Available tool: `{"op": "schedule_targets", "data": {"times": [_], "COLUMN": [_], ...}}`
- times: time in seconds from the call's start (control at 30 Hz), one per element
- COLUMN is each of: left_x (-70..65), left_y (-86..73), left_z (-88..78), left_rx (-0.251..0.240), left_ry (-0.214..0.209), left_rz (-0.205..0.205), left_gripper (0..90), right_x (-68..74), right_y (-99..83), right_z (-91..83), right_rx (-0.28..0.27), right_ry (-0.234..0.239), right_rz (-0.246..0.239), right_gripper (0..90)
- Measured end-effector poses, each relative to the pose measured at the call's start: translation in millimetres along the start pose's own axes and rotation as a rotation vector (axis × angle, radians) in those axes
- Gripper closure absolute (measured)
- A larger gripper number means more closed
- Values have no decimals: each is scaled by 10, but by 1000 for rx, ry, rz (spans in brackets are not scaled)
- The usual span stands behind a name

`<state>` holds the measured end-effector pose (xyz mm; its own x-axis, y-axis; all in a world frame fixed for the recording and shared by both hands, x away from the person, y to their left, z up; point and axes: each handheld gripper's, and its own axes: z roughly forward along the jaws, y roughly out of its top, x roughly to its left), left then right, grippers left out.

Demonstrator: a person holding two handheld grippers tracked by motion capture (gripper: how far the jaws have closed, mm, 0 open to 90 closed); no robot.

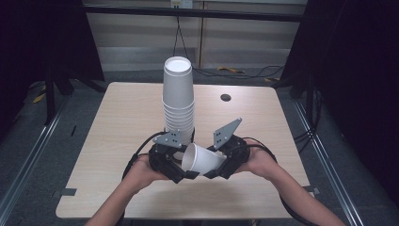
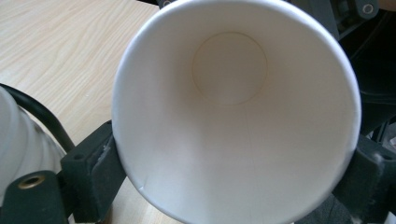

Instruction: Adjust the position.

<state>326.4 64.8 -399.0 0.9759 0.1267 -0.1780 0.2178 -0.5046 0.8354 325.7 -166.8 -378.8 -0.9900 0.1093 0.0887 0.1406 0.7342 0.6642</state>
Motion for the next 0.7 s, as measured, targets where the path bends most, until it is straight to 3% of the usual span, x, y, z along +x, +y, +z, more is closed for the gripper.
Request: {"op": "schedule_targets", "data": {"times": [0.17,0.4,0.7], "left_x": [-14,-35,-28], "left_y": [25,76,84], "left_z": [-22,-57,-123], "left_rx": [24,77,142], "left_ry": [10,15,31], "left_rz": [13,7,0], "left_gripper": [123,126,127], "right_x": [19,28,-13], "right_y": [5,-13,-155], "right_z": [29,26,-10], "right_rx": [7,-19,-70], "right_ry": [-12,-24,-32], "right_rz": [-12,8,42], "right_gripper": [208,134,117]}}
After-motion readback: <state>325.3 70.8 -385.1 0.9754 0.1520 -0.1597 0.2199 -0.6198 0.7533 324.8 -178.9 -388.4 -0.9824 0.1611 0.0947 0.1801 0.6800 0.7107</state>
